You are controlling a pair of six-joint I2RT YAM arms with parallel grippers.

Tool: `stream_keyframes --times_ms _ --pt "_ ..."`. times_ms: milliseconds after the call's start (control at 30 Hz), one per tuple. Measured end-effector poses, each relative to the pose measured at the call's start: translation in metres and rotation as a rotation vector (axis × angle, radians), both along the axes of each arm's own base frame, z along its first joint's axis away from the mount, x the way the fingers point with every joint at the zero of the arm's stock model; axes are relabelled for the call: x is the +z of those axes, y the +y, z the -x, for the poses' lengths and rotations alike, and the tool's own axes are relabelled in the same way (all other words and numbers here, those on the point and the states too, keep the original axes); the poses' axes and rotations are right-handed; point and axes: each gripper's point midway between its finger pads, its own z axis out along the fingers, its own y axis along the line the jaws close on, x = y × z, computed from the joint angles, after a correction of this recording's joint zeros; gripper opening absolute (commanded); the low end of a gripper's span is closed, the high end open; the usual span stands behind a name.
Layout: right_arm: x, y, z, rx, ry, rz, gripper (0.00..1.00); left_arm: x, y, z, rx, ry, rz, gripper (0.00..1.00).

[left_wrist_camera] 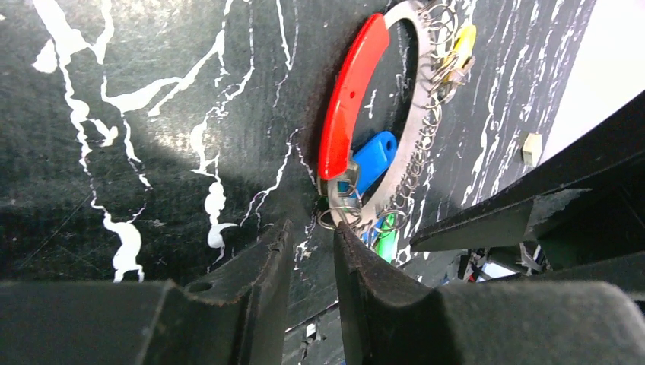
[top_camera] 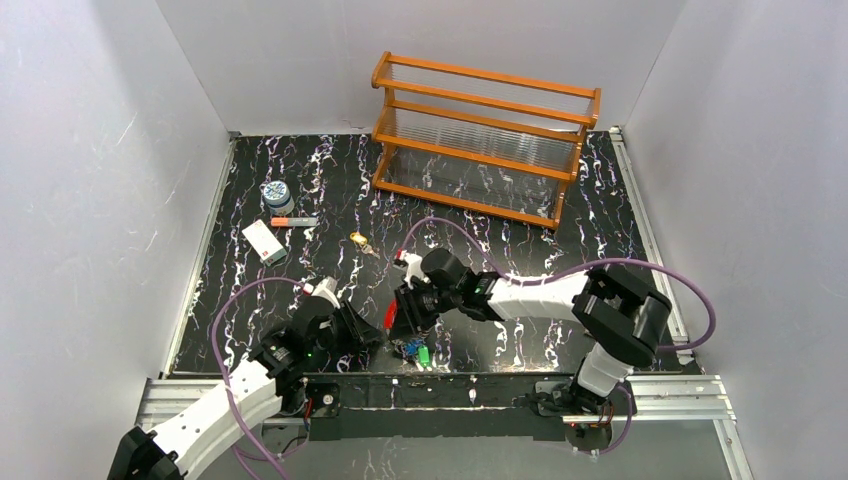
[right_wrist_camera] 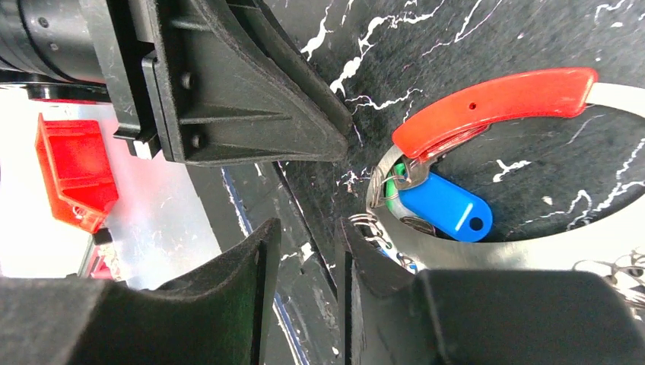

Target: Put the keys on the keyring

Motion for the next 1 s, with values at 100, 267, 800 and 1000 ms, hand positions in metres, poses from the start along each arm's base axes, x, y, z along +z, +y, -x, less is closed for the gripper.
stream_keyframes --times_ms 100,267,800,1000 --pt "-0.008 0.003 0.005 0.002 0.006 0.042 0.4 -0.005 0.002 0.003 0.004 0.025 -0.012 0.2" --pt "-0.026 0.008 0.005 -0.012 0.006 0.127 0.3 -0.012 0.004 0.006 0.01 0.064 -0.033 0.15" --pt "-0.042 0.008 0.0 -0.04 -0.026 0.232 0.41 -0.015 0.0 0.005 0.011 0.08 -0.028 0.04" --pt "-0.041 0.008 0.0 -0.043 -0.032 0.232 0.41 -0.016 -0.003 0.003 0.012 0.079 -0.01 0.0"
